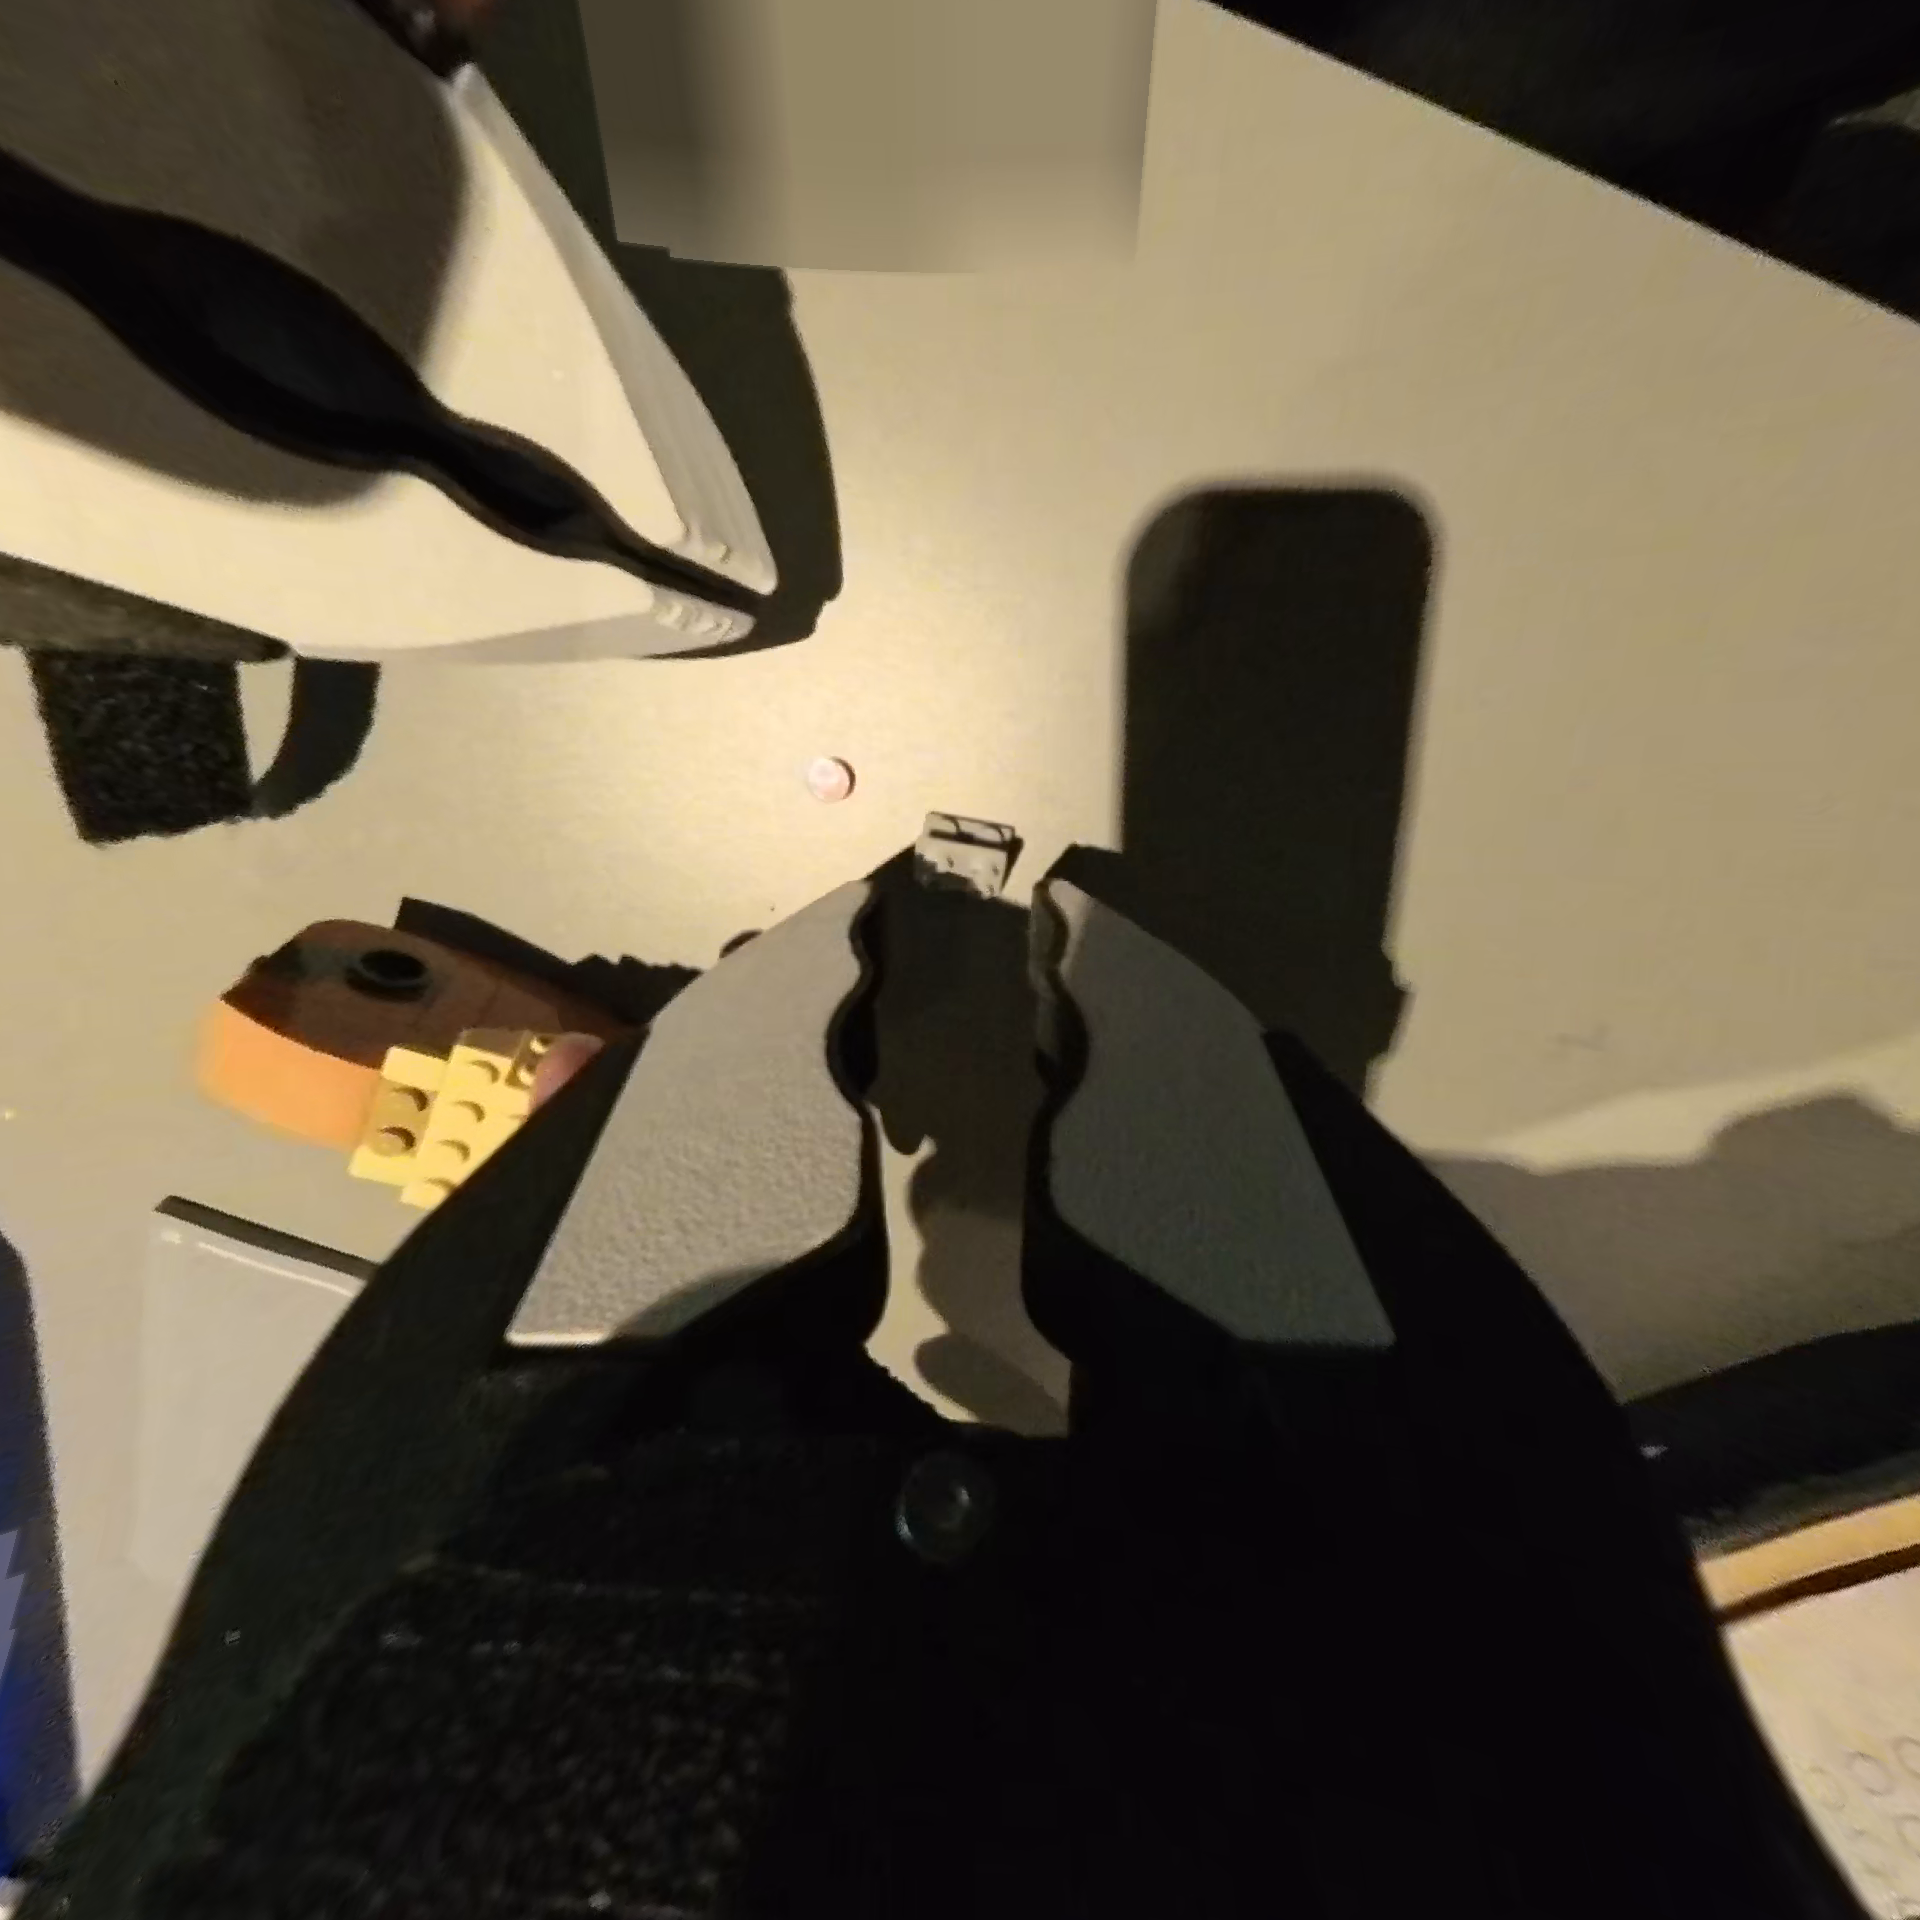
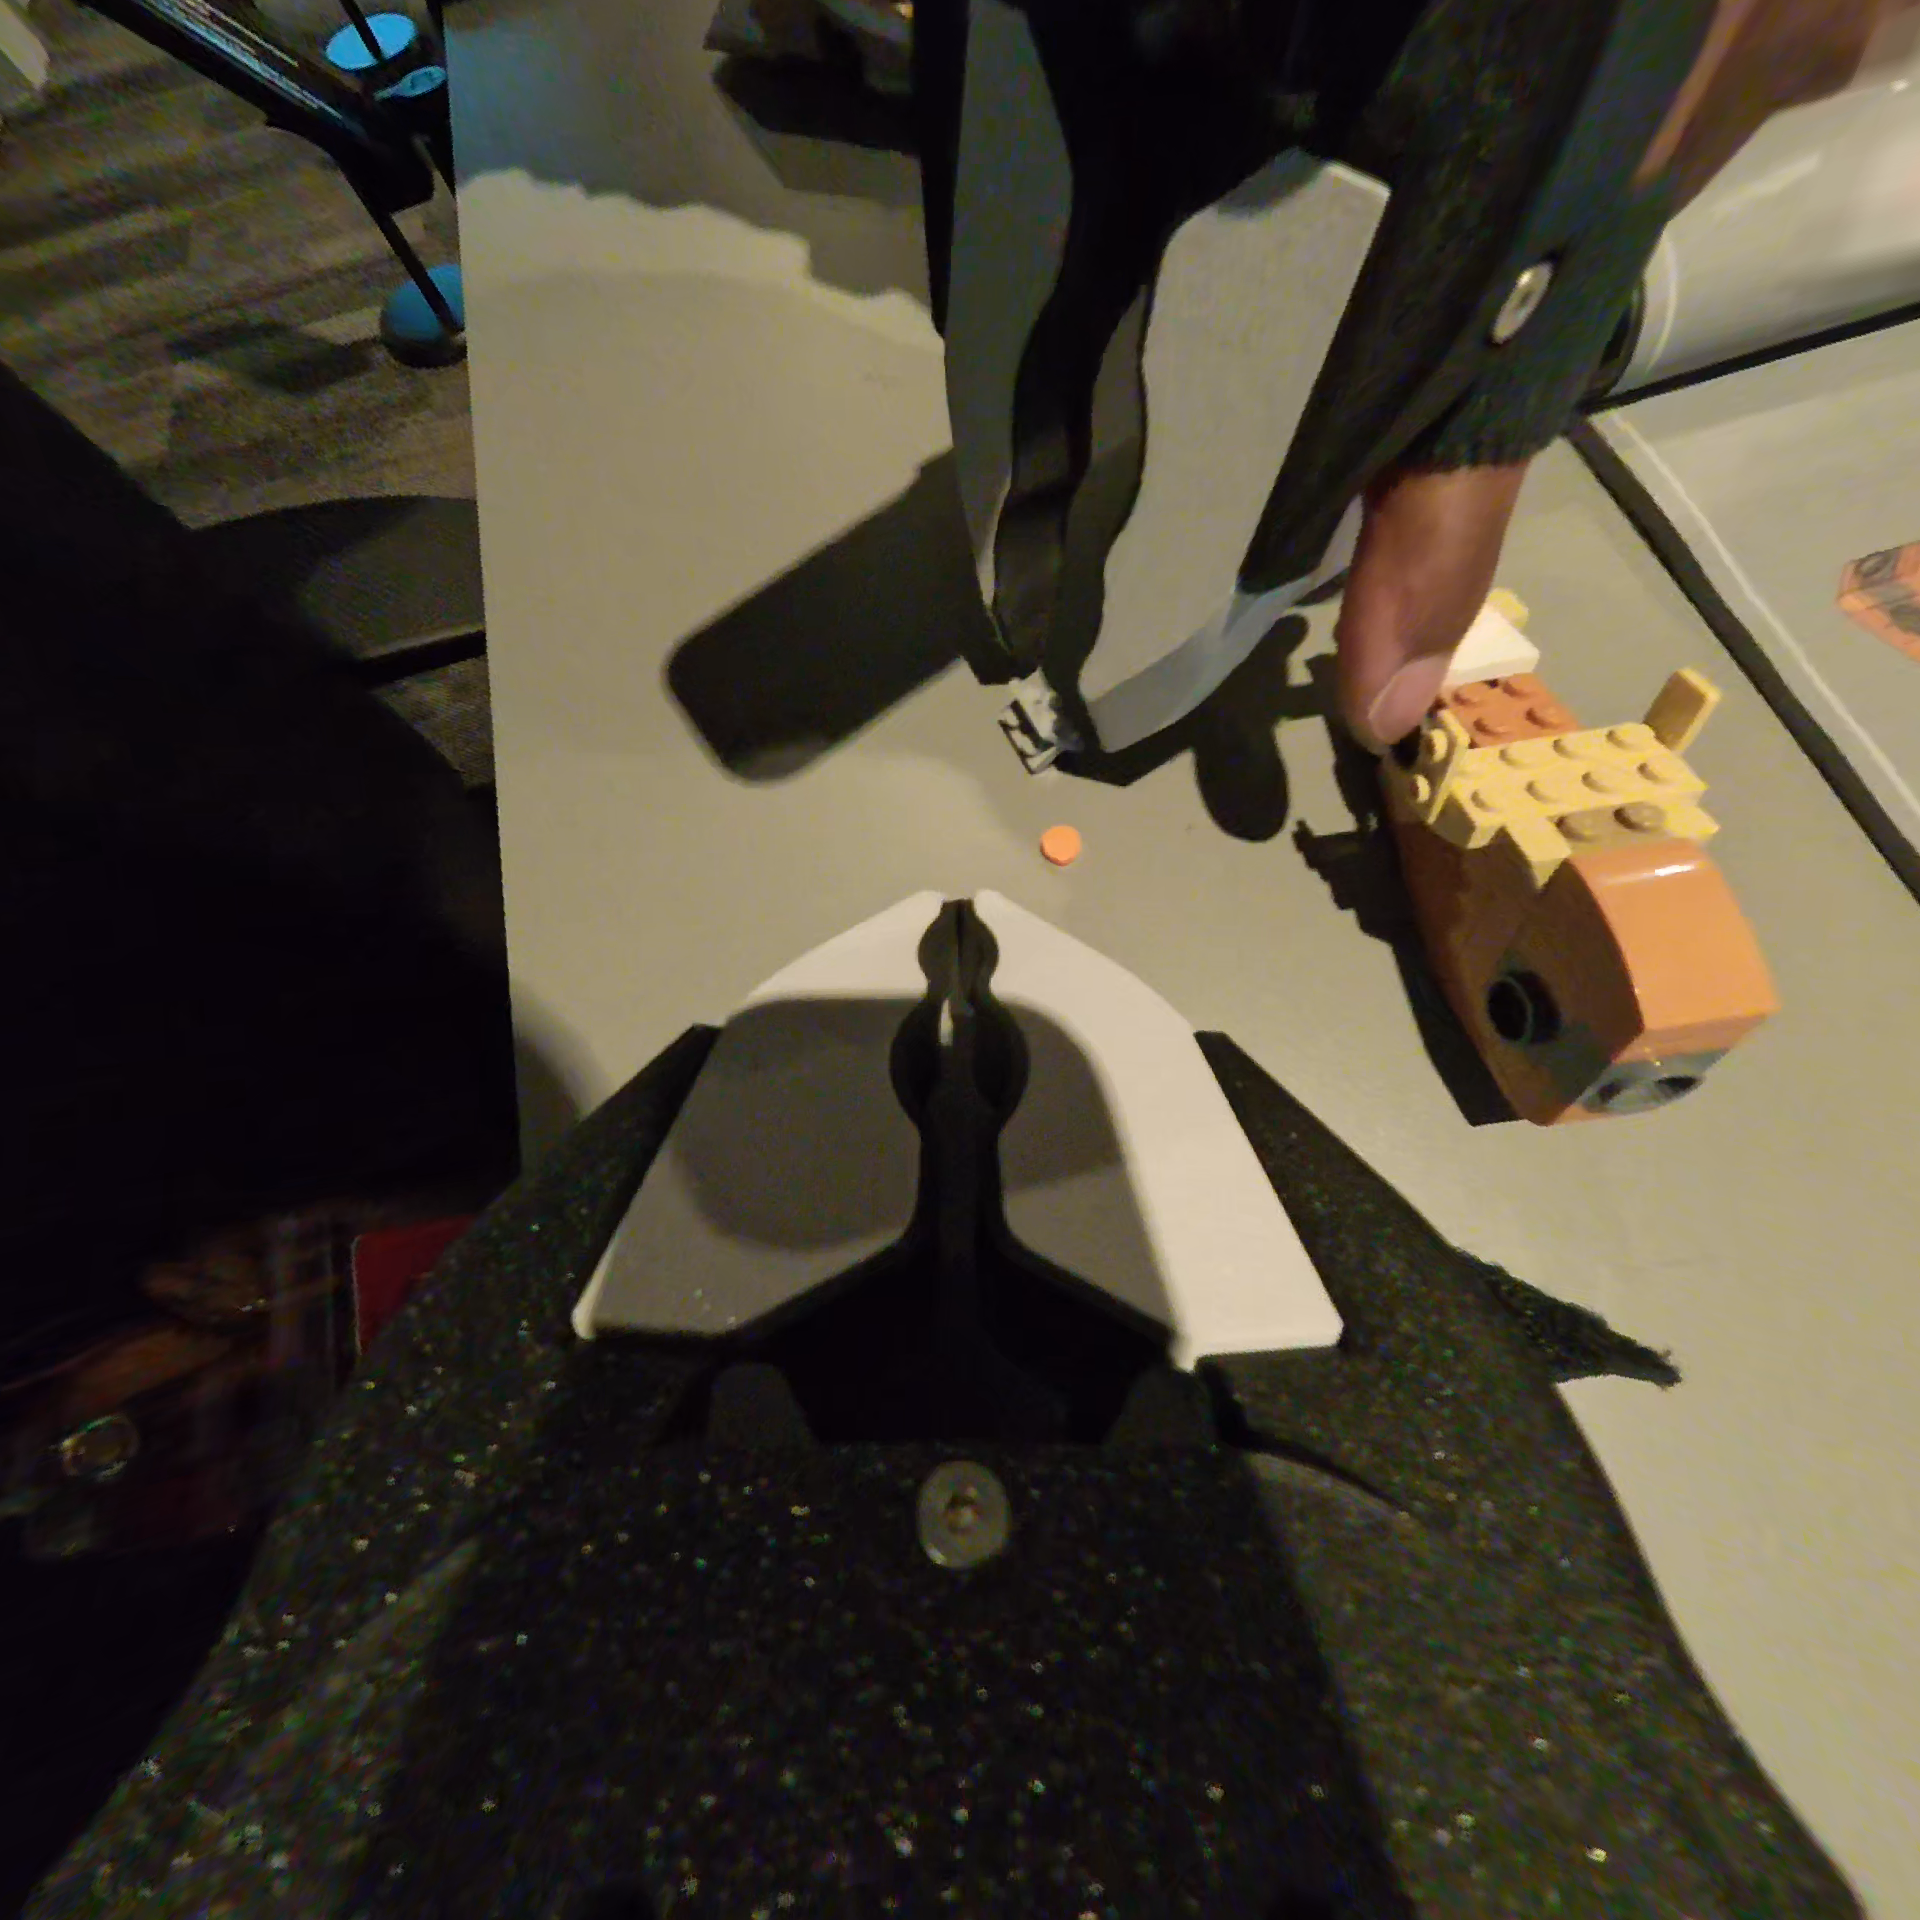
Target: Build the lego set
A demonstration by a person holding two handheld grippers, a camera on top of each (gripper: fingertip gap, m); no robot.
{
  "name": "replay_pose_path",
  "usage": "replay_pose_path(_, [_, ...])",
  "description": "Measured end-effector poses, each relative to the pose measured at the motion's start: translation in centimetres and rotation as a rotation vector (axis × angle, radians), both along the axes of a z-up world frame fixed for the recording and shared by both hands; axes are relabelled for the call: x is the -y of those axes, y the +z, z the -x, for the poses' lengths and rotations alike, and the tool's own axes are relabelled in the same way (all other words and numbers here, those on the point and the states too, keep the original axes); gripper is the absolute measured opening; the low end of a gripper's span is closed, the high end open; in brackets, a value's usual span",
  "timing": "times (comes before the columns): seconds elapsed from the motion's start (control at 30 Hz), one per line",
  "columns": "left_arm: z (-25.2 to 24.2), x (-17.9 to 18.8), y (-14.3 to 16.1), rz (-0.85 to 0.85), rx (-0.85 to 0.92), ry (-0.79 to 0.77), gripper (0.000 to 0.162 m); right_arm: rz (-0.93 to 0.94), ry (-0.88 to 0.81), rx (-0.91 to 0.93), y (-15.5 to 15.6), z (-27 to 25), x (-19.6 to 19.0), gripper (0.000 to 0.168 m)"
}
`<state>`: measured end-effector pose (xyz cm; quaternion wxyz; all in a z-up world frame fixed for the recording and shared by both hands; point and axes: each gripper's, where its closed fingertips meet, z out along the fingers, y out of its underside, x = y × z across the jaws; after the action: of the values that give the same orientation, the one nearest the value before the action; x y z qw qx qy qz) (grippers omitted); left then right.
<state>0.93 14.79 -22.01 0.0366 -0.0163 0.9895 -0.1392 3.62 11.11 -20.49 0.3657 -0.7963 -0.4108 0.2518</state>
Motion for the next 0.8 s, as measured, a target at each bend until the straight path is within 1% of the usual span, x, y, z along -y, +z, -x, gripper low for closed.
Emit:
replay_pose_path(0.23, [-0.2,0.2,0.0,-0.001,-0.009,-0.044,0.022,0.004,0.004,-0.003,0.0,0.0,0.0,0.0])
replay_pose_path(0.33, [0.0,0.0,-0.1,0.0,-0.028,-0.049,0.017,0.003,0.004,-0.004,0.0,0.0,0.0,0.0])
replay_pose_path(0.5, [0.3,0.5,-0.1,0.063,-0.035,-0.01,0.016,0.002,-0.001,-0.003,0.0,0.0,0.0,0.0])
replay_pose_path(0.57, [0.3,0.9,-0.1,0.104,-0.022,0.031,0.016,0.002,-0.001,-0.003,0.0,0.0,0.0,0.0])
replay_pose_path(0.67, [0.2,1.4,0.0,0.175,0.02,0.141,0.015,0.003,-0.004,-0.008,0.1,0.0,-0.1,0.0])
replay_pose_path(0.8, [-0.3,1.5,0.0,0.251,0.122,0.377,0.015,0.004,-0.022,-0.027,0.3,-0.2,-0.3,0.0])
